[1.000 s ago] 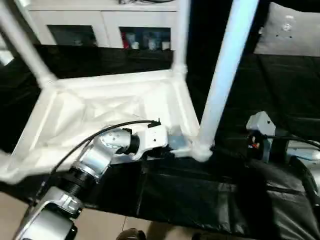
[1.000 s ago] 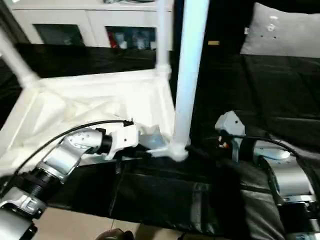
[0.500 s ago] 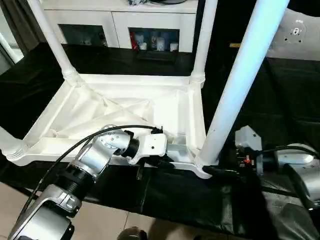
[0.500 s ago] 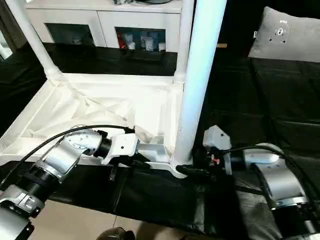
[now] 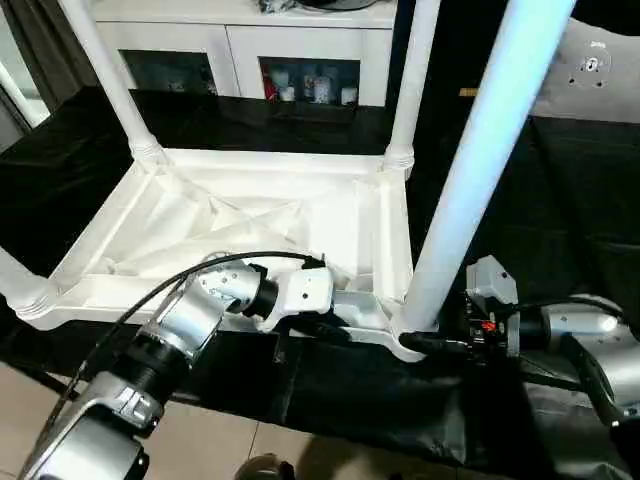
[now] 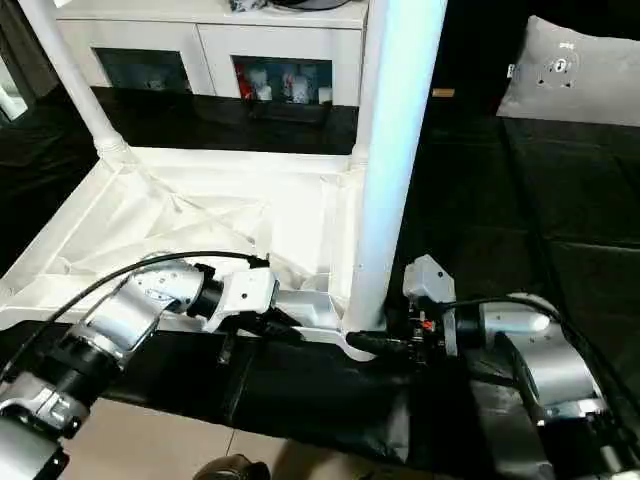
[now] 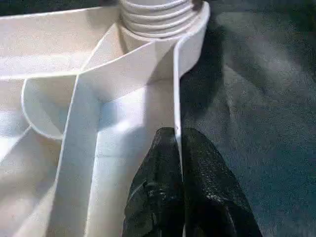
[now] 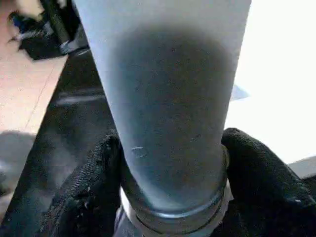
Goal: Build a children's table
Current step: Rotate leg to tighten
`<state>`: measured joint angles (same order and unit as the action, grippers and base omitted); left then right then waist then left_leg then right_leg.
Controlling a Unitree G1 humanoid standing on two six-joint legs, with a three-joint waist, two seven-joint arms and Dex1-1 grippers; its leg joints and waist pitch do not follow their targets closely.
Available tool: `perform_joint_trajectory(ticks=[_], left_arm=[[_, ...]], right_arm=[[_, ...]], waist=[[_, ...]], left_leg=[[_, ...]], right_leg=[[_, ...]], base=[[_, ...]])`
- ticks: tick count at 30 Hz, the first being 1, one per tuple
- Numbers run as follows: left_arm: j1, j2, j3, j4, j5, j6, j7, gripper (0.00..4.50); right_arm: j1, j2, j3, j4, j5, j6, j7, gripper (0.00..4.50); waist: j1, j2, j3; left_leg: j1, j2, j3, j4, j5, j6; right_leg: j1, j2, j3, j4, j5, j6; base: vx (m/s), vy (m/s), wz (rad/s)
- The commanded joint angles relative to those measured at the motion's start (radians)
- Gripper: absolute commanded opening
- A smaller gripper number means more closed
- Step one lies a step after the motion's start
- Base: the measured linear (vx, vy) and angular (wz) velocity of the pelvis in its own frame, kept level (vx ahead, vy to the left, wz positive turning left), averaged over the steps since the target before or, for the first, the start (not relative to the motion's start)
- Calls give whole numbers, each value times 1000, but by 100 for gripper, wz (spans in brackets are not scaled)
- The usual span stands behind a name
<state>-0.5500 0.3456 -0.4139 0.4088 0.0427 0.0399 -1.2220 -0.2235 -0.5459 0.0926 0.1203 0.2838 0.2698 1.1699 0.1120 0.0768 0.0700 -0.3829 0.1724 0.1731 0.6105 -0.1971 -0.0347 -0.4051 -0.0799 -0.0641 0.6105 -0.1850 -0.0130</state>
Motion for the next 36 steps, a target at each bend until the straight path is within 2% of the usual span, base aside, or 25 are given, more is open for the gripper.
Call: perform_joint_trajectory(ticks=[1,3,5,7,8,10,12,13,14,15,16,17,19,20,21,22,25,27,29,32,33,34,36], left_arm=[[20,-62,2,-41,-9,102,101,0],[26,-101,18,-64,-9,163,166,0],[28,-141,27,-78,1,211,233,0],[21,-209,41,-72,26,273,345,0],[21,-209,41,-72,26,273,345,0],[7,-264,53,-50,44,297,430,0],[-27,-381,67,-9,84,331,603,0],[-33,-404,59,-5,95,339,628,0],[-35,-410,52,-4,101,338,634,0],[-35,-416,47,-8,108,343,640,0],[-35,-421,44,-11,113,347,645,0],[-35,-420,41,-13,115,347,642,0],[-33,-418,40,-20,118,351,642,0],[-30,-410,39,-25,120,350,645,0],[-26,-397,38,-30,120,348,637,0],[-26,-397,38,-30,120,348,637,0],[-18,-369,48,-28,130,339,620,0],[-18,-342,47,-22,127,319,594,0],[-20,-319,44,-15,126,289,568,0],[-37,-237,48,33,123,223,492,0],[-39,-230,48,38,122,219,486,0],[-42,-216,46,46,121,205,470,0],[-47,-178,37,57,114,162,409,0]], right_arm=[[-22,90,11,-7,-9,85,-172,272],[-43,149,-5,9,-20,108,-269,270],[-65,194,-15,28,-35,133,-347,270],[-95,248,-25,65,-79,156,-465,270],[-95,248,-25,65,-79,156,-465,270],[-117,297,-48,98,-96,182,-567,270],[-149,368,-61,139,-145,205,-719,270],[-153,382,-61,145,-155,200,-746,270],[-152,385,-59,146,-157,190,-749,270],[-153,389,-59,145,-161,187,-755,304],[-152,398,-67,146,-150,188,-757,325],[-150,403,-74,141,-139,194,-757,325],[-148,410,-83,131,-130,201,-753,349],[-144,413,-89,119,-119,206,-748,349],[-140,411,-97,112,-113,202,-747,362],[-140,411,-97,112,-113,202,-747,383],[-127,394,-118,103,-115,178,-747,389],[-115,368,-129,91,-112,160,-725,422],[-105,344,-137,81,-107,147,-700,430],[-60,208,-148,29,-77,110,-516,446],[-55,194,-146,24,-74,108,-496,446],[-48,166,-145,18,-70,103,-460,446],[-32,96,-140,8,-61,77,-376,446]], waist=[[-9,-22,-60],[-23,-28,-60],[-36,-26,-57],[-52,-26,-57],[-54,-28,-58],[-55,-29,-59],[-64,-27,-55],[-58,-27,-58],[-56,-25,-59],[-54,-24,-59],[-52,-19,-61],[-51,-24,-63],[-49,-22,-63],[-49,-22,-62],[-48,-17,-62],[-48,-18,-61],[-49,-17,-59],[-50,-18,-59],[-48,-18,-62],[-45,-16,-64],[-43,-19,-65],[-43,-17,-66],[-46,-18,-63]], left_leg=[[12,56,-19,-79,-168,74],[9,52,-24,-85,-193,39],[8,51,-26,-88,-207,27],[11,47,-24,-85,-216,21],[11,46,-23,-84,-215,25],[8,43,-21,-82,-196,38],[10,40,-19,-81,-192,36],[17,39,-18,-78,-184,37],[17,40,-18,-79,-180,39],[11,41,-20,-82,-177,48],[10,42,-22,-83,-175,50],[12,43,-20,-82,-173,57],[9,42,-19,-82,-163,71],[10,43,-20,-83,-166,71],[9,42,-21,-83,-165,72],[9,43,-21,-84,-171,71],[11,45,-22,-89,-199,60],[11,45,-22,-90,-193,60],[9,46,-22,-89,-184,67],[7,45,-21,-84,-149,87],[5,46,-21,-81,-133,101],[5,48,-21,-81,-125,105],[0,45,-21,-80,-132,118]], right_leg=[[45,-72,43,-81,-296,-230],[52,-76,41,-86,-377,-192],[50,-73,40,-91,-391,-179],[48,-72,41,-95,-390,-180],[47,-72,42,-98,-392,-177],[49,-71,43,-99,-376,-172],[45,-65,41,-102,-383,-171],[45,-69,44,-107,-383,-165],[44,-68,45,-104,-370,-166],[50,-67,43,-102,-352,-162],[50,-67,43,-100,-338,-161],[48,-65,44,-99,-302,-167],[51,-67,42,-98,-276,-177],[51,-67,42,-98,-279,-177],[52,-68,42,-97,-282,-177],[51,-67,42,-100,-288,-174],[51,-69,42,-103,-315,-166],[50,-67,42,-102,-299,-169],[53,-68,43,-100,-274,-168],[57,-69,42,-95,-206,-184],[61,-68,41,-90,-167,-193],[59,-68,42,-87,-149,-203],[60,-69,36,-90,-174,-207]], base=[[0,0,0],[0,0,0],[0,0,0],[0,0,0],[0,0,0],[0,0,0],[0,0,0],[0,0,0],[0,0,0],[0,0,0],[0,0,0],[0,0,0],[0,0,0],[0,0,0],[0,0,0],[0,0,0],[0,0,0],[0,0,0],[0,0,0],[0,0,0],[0,0,0],[0,0,0],[0,0,0]])
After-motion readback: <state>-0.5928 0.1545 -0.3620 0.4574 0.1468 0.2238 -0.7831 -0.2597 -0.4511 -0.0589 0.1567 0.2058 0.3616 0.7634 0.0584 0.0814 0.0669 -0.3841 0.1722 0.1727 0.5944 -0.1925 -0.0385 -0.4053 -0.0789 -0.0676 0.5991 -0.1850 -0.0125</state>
